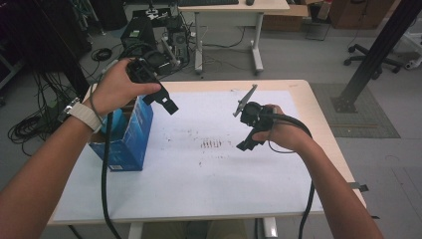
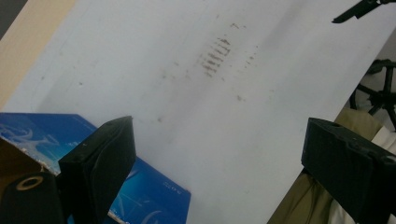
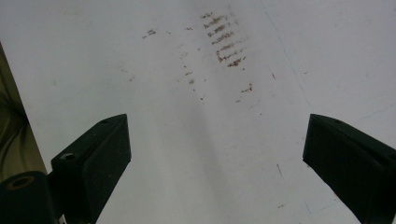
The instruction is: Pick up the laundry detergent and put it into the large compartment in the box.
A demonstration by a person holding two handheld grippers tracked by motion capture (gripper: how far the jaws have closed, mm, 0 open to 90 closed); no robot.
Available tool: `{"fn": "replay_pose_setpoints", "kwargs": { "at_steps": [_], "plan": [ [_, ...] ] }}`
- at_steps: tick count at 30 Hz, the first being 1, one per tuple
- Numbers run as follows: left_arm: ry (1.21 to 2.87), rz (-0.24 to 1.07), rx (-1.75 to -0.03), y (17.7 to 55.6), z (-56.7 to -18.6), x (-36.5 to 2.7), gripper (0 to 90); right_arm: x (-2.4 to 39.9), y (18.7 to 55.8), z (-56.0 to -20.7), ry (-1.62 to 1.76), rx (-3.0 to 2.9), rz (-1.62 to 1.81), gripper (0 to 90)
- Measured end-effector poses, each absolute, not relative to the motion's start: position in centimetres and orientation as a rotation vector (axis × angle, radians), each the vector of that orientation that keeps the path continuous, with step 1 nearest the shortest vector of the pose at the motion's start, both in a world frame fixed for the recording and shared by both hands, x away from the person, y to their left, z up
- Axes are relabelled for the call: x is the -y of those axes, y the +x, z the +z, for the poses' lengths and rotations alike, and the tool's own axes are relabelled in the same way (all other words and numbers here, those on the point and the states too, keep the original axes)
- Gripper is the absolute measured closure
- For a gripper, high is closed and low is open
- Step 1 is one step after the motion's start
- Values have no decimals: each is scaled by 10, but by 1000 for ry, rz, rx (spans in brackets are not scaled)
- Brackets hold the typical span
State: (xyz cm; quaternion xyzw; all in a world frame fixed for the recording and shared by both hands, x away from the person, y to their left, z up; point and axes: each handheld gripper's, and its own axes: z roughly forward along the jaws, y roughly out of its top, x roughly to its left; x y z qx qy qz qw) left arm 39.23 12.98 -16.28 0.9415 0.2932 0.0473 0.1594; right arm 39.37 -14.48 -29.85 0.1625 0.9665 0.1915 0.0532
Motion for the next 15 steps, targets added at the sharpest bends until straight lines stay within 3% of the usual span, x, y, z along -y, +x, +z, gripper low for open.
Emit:
{"fn": "replay_pose_setpoints", "kwargs": {
  "at_steps": [15],
  "plan": [
    [2742,123,-724,389,-168,-119,106,144,395,-297,488,-2936,585,78]
  ]
}}
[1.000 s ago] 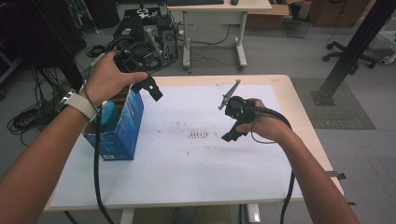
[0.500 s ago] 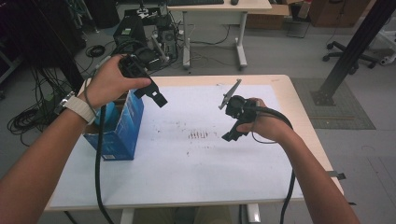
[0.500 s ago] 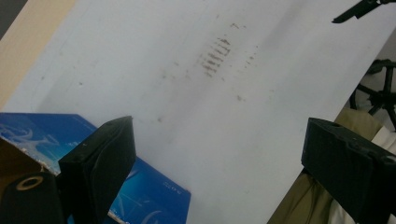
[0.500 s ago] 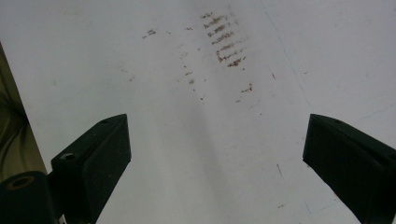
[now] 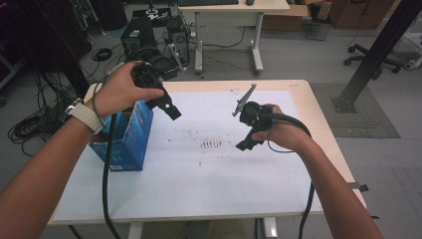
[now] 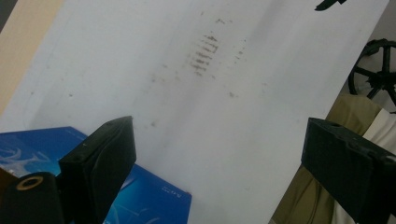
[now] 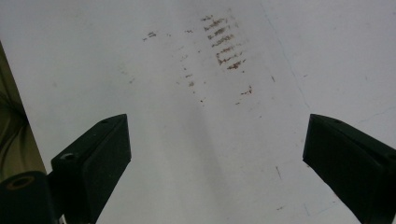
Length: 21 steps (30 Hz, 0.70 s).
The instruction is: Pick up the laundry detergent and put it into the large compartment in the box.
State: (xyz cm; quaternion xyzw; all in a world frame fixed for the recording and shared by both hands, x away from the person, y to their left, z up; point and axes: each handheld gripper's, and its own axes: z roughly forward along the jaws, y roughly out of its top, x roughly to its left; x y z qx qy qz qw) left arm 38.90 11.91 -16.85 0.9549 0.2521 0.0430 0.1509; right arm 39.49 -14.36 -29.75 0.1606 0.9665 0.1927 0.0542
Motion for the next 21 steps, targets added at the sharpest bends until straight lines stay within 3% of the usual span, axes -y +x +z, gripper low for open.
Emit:
{"fn": "replay_pose_setpoints", "kwargs": {
  "at_steps": [21],
  "plan": [
    [2774,122,-655,394,-190,-105,105,144,398,-299,495,-2941,586,78]
  ]
}}
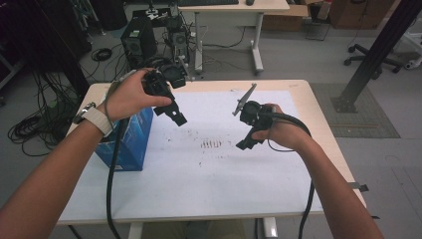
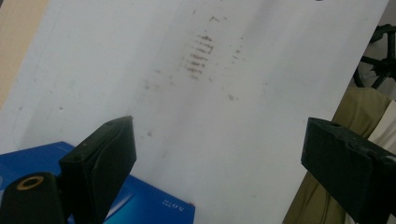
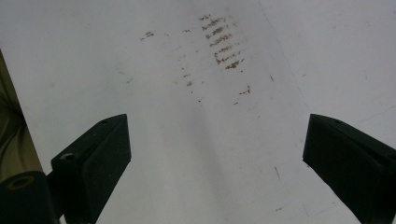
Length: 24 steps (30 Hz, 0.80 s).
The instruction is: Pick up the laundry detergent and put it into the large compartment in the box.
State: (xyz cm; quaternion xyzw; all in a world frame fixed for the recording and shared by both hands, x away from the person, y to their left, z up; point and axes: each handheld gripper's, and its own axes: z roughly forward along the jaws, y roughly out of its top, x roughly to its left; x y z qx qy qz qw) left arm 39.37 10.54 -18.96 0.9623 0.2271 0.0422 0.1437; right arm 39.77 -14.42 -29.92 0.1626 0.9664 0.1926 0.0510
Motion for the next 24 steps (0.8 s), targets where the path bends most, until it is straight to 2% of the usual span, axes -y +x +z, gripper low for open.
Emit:
{"fn": "replay_pose_setpoints", "kwargs": {
  "at_steps": [24],
  "plan": [
    [2753,129,-682,400,-190,-109,105,144,399,-301,495,-2943,587,78]
  ]
}}
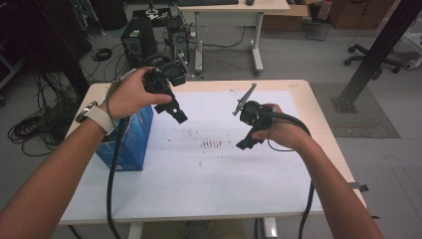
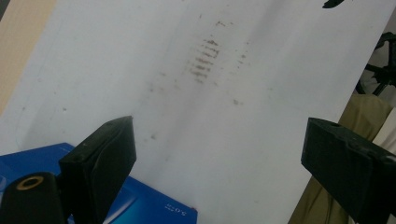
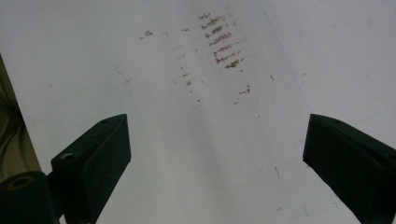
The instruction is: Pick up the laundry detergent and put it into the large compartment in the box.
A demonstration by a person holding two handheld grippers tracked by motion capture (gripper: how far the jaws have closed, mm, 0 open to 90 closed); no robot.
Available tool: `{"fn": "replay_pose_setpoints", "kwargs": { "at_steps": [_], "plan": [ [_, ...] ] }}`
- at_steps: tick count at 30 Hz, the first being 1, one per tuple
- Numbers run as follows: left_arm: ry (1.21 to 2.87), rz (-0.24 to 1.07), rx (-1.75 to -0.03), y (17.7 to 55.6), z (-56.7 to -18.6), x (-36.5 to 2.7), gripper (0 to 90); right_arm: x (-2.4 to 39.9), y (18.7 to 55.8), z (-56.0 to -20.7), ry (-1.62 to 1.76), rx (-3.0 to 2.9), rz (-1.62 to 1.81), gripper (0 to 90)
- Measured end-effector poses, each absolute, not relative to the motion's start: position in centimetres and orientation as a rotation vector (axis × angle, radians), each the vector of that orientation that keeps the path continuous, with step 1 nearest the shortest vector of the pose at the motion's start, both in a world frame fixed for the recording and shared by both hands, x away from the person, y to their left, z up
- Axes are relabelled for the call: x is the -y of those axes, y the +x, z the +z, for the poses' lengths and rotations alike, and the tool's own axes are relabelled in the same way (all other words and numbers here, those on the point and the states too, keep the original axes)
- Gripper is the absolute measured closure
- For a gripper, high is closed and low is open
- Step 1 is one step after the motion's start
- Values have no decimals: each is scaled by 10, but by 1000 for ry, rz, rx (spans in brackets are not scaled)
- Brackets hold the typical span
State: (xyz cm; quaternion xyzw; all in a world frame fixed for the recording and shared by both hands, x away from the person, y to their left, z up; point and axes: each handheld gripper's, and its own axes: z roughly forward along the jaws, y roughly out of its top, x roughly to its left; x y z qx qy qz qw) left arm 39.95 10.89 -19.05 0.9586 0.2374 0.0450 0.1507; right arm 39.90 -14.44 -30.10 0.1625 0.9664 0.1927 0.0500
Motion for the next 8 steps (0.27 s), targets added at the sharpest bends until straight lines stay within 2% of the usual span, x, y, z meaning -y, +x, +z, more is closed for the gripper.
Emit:
{"fn": "replay_pose_setpoints", "kwargs": {
  "at_steps": [8],
  "plan": [
    [2753,135,-685,399,-189,-110,105,146,397,-300,502,-2939,590,77]
  ]
}}
